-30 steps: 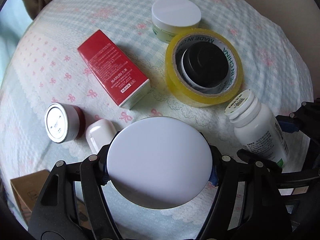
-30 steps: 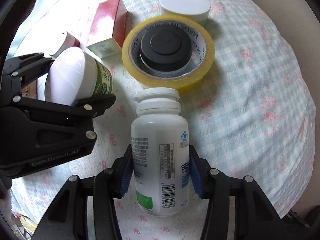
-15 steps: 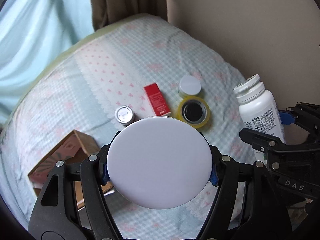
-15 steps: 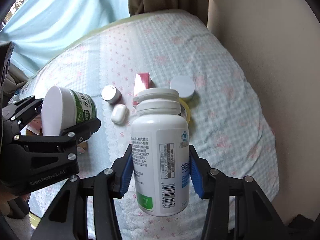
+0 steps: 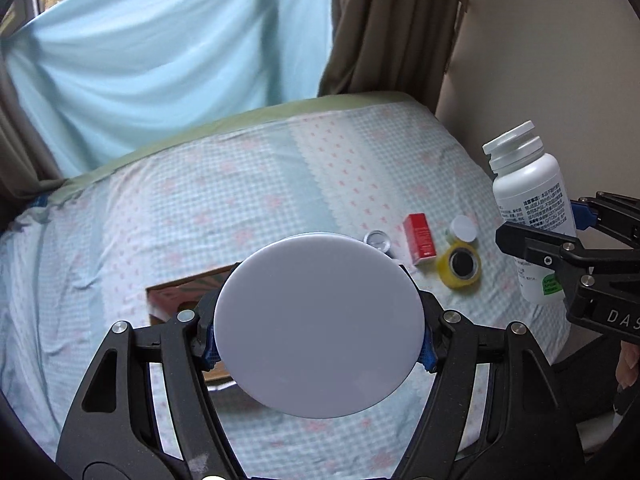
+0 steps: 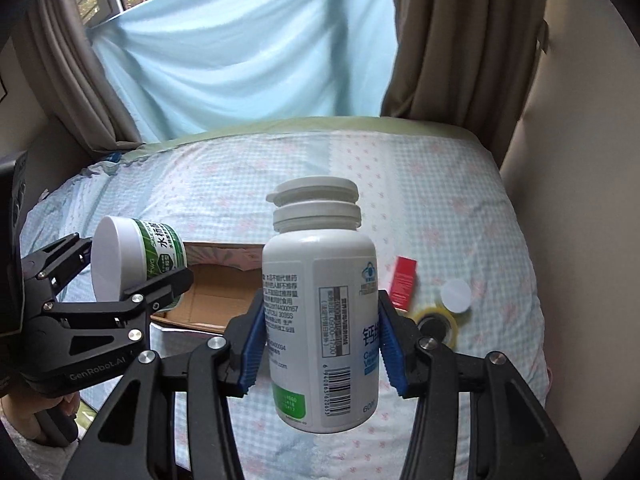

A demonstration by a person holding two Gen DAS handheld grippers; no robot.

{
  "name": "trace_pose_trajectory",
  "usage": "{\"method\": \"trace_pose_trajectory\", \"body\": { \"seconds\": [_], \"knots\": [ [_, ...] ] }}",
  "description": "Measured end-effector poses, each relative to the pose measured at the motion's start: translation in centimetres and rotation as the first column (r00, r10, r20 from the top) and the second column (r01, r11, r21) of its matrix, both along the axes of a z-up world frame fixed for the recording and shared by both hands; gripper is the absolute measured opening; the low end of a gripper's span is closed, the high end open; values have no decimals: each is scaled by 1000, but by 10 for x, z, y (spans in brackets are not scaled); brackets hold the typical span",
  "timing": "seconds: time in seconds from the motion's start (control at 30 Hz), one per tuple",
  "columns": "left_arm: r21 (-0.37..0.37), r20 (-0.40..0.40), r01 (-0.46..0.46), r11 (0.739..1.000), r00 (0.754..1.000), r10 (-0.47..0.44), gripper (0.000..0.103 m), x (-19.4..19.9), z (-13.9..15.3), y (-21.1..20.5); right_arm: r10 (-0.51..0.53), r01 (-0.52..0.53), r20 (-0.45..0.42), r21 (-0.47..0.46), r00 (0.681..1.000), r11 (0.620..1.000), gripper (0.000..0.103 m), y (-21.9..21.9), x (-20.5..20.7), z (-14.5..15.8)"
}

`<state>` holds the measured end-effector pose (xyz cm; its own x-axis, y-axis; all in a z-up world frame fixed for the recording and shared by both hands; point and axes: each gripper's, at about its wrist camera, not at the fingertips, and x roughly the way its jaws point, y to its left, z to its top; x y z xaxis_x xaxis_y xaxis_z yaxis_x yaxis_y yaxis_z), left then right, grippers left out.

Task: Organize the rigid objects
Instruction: 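Carry the lid and pill bottle over the cardboard box with both tools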

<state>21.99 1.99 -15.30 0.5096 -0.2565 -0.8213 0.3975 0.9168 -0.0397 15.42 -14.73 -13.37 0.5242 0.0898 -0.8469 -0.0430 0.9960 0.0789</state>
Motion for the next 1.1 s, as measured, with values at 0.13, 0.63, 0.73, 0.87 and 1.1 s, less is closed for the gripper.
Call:
{"method": "trace_pose_trajectory", "body": {
  "seconds": [0.13, 0.63, 0.73, 0.87, 1.1],
  "knots": [
    [-3, -12, -25, 1000, 1000, 25, 68, 12, -3, 63, 17, -17, 8, 27, 1000, 999, 46, 51, 14, 2],
    [59, -175, -87, 994, 980, 96, 68, 77, -101, 190, 105, -89, -172, 101, 979, 991, 46, 196, 87, -97],
    [56, -231, -95, 994, 967, 106, 68, 89, -132, 191, 133, -118, -228, 76, 965, 990, 46, 207, 98, -133],
    [62, -294, -90, 994, 950, 104, 68, 106, -171, 187, 143, -129, -304, 67, 942, 989, 46, 207, 111, -176],
    [77, -385, -66, 995, 919, 91, 68, 133, -232, 166, 135, -128, -404, 44, 905, 991, 46, 195, 132, -237]
  ]
}}
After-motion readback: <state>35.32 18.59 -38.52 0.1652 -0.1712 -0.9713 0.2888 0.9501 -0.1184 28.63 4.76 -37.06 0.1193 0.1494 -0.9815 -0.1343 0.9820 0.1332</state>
